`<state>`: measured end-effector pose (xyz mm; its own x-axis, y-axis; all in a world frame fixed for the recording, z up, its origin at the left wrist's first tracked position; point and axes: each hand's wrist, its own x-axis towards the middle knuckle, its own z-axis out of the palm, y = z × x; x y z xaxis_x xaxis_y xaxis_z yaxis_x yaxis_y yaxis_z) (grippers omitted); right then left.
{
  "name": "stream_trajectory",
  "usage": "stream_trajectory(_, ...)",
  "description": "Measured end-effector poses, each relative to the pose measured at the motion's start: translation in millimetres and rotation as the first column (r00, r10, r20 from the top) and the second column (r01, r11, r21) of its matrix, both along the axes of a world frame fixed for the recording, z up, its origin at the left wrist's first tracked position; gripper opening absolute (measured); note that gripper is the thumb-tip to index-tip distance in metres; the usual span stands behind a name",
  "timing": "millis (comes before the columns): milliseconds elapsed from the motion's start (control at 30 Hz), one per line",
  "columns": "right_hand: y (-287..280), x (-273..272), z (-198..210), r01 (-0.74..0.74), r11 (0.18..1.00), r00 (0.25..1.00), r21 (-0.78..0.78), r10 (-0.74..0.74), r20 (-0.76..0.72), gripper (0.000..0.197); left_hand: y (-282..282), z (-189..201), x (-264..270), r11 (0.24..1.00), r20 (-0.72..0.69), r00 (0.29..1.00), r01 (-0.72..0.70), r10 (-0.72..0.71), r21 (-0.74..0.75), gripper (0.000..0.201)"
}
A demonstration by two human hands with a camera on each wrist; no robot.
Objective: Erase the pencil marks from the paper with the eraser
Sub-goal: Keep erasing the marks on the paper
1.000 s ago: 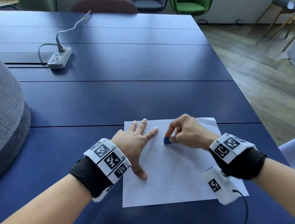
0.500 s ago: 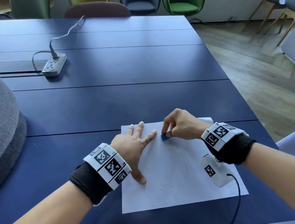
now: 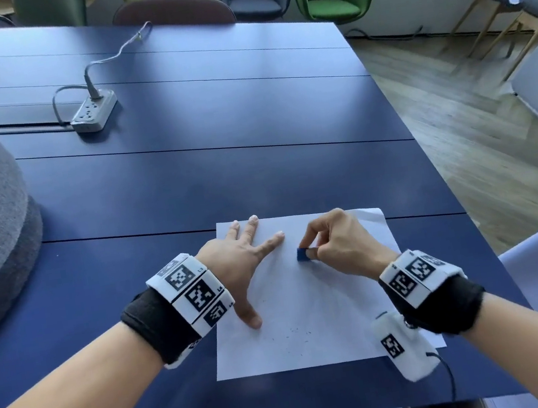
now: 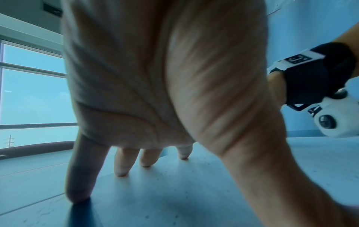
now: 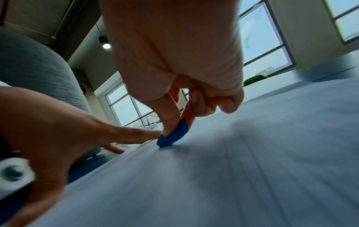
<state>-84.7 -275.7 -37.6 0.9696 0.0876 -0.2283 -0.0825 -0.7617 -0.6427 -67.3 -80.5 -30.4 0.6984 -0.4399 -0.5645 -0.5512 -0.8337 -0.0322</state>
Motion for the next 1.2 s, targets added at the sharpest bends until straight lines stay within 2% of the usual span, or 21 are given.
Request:
stream_trajectory(100, 0.8, -3.8, 4.0, -0.050, 0.999, 0.995, -0.015, 0.048, -0.086, 0.022, -1.5, 0.0, -0.7, 1.000, 0.003, 1.000, 0.000, 0.000, 0.014, 0.147)
stream_trajectory(267, 4.1, -2.8, 3.9, 0.033, 0.999, 0.999, 0.018, -0.033, 0.001, 0.026, -1.7, 1.1, -0.1, 1.000, -0.006, 1.000, -0.001, 0.001, 0.011, 0.147)
stream_trajectory(400, 0.6, -21.7, 12.2, -0.176, 0.984, 0.962, -0.012, 0.170, -0.216, 0.021, -1.9, 1.1, -1.2, 1.000, -0.002, 1.000, -0.006, 0.006, 0.009, 0.147)
stream_trajectory(433, 1.8, -20.2, 13.4, -0.190, 0.981, 0.958, -0.026, 0.180, -0.225, 0.020, -2.4, 0.9, -1.4, 1.000, -0.004, 1.000, -0.007, 0.007, 0.009, 0.147)
stream_trajectory(600, 12.6, -10.7, 6.3, -0.050, 0.999, 0.999, 0.007, 0.050, 0.001, 0.019, -1.6, 3.0, -0.6, 1.000, -0.024, 1.000, -0.010, 0.010, -0.003, 0.147)
stream_trajectory(767, 4.5, -36.5, 11.9, -0.231, 0.973, 0.958, -0.015, 0.225, -0.178, 0.021, -2.1, 2.4, -1.2, 1.000, -0.025, 1.000, -0.017, 0.017, -0.001, 0.147)
stream_trajectory(933, 12.8, -26.6, 5.6, -0.054, 0.999, 0.998, -0.002, 0.054, 0.020, 0.021, -1.6, 2.5, -1.1, 1.000, -0.035, 0.999, -0.016, 0.016, -0.003, 0.146)
stream_trajectory(1000, 7.6, -39.1, 7.1, -0.095, 0.995, 0.995, 0.005, 0.095, -0.037, 0.022, -1.1, 1.5, -1.1, 1.000, -0.033, 0.999, -0.019, 0.019, -0.001, 0.146)
stream_trajectory(1100, 2.7, -52.6, 16.1, -0.229, 0.973, 0.950, -0.009, 0.221, -0.221, 0.020, -0.5, 0.5, -0.5, 1.000, -0.030, 0.999, -0.027, 0.027, -0.004, 0.146)
stream_trajectory(1133, 3.2, -49.9, 16.4, -0.228, 0.973, 0.952, -0.014, 0.220, -0.214, 0.020, -0.4, 0.8, -0.5, 1.000, -0.031, 0.999, -0.029, 0.029, -0.002, 0.146)
stream_trajectory(1200, 5.2, -40.6, 11.3, -0.145, 0.989, 0.985, -0.011, 0.143, -0.101, 0.021, -0.8, 0.8, -0.3, 1.000, -0.032, 0.999, -0.027, 0.027, 0.002, 0.146)
